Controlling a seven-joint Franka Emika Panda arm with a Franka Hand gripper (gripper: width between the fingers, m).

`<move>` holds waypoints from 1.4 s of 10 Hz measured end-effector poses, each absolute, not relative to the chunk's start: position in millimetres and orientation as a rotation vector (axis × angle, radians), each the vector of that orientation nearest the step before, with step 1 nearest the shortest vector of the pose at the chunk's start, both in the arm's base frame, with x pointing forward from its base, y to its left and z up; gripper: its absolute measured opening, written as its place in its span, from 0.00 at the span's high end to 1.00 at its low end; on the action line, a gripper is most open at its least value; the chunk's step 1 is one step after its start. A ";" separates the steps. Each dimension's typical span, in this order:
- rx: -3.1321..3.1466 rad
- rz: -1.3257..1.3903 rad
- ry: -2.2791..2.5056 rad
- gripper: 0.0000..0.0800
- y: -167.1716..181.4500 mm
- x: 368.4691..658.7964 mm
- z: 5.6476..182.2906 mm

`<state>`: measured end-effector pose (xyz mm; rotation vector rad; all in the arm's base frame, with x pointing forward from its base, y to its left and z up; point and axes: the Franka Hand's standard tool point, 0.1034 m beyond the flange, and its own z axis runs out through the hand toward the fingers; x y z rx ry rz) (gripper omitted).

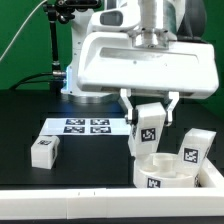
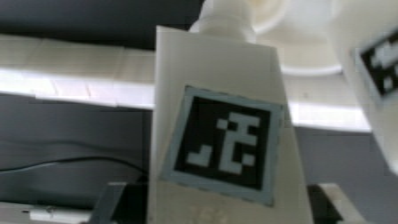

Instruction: Assemble stool

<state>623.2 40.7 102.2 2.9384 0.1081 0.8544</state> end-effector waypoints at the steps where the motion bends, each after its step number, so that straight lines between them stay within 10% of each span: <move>1: 2.938 0.854 0.116 0.59 41.5 623.0 102.1; 14: 2.943 0.848 0.146 0.59 55.9 622.0 97.7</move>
Offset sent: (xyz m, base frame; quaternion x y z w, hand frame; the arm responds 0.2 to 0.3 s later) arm 0.0000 0.0000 0.0000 0.0000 0.0000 0.0000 1.0000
